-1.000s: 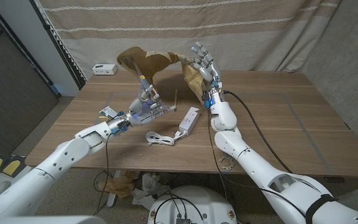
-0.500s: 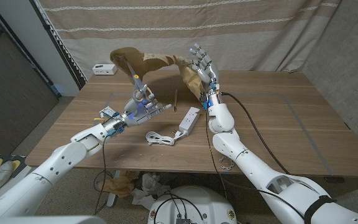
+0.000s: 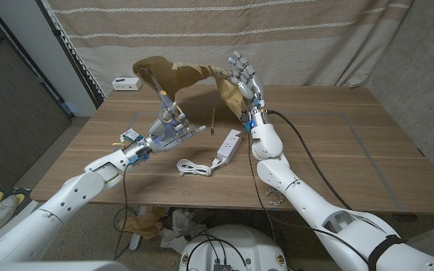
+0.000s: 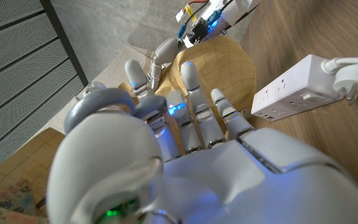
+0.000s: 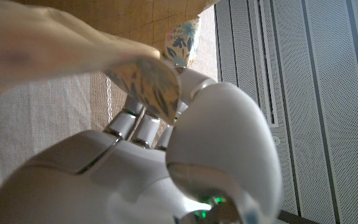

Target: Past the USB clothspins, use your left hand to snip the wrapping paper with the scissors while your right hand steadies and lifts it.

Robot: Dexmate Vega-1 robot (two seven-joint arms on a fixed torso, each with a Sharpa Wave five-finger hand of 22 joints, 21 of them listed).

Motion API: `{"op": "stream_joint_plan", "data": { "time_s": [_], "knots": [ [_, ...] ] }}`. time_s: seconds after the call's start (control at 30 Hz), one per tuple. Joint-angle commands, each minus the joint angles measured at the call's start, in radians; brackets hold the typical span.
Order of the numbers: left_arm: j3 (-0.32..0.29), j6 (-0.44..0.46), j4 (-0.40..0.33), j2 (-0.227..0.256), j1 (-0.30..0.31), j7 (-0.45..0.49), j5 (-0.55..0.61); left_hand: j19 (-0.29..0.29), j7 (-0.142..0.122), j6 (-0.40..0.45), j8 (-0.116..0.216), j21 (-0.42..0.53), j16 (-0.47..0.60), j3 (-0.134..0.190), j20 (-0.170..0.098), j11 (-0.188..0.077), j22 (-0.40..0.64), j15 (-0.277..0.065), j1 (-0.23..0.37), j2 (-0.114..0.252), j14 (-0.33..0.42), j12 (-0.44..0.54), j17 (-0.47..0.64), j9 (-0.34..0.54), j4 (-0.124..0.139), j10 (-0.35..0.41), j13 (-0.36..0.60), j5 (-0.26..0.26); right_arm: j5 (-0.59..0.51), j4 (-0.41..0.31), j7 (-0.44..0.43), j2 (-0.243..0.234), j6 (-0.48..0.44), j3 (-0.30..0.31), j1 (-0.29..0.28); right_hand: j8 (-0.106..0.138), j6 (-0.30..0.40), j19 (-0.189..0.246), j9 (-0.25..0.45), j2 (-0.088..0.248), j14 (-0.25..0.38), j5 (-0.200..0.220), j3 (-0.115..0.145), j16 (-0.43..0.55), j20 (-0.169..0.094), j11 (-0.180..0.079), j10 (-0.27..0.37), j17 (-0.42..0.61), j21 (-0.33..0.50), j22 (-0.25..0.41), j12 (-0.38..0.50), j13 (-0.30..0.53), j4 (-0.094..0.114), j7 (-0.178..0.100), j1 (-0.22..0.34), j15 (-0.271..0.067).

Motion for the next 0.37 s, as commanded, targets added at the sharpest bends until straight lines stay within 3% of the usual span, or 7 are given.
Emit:
{"op": "stream_joint_plan", "data": {
  "time_s": [0.03,0.37],
  "knots": [
    [0.006,-0.009,-0.003,-0.012,0.008,-0.008,-0.002,-0.003,0.006,0.013,0.007,0.008,0.009,-0.002,-0.002,-0.095,0.002,-0.143,0.092,0.082,0.004,0.002,0.004,0.006,0.005,0.097,0.006,-0.002,0.006,-0.015,-0.008,-0.009,-0.010,0.005,-0.007,-0.001,0.003,0.005,0.001,0.019,0.315,0.004,0.100,0.033,-0.157,0.002,-0.001,0.098,0.006,0.006,0.001,0.002,0.095,0.005,-0.005,-0.162],
    [0.002,-0.009,-0.011,-0.005,0.012,-0.002,0.000,-0.003,0.008,0.010,0.008,0.009,0.010,-0.005,-0.002,-0.095,0.004,-0.143,0.095,0.081,0.006,0.002,0.004,0.009,0.007,0.098,0.006,-0.004,0.021,0.006,0.008,-0.003,-0.005,0.002,0.001,-0.001,0.005,0.005,0.001,0.020,0.317,0.004,0.099,0.030,-0.157,0.004,0.004,0.100,0.006,0.007,0.003,-0.001,0.094,0.005,-0.006,-0.162]
  ]
}}
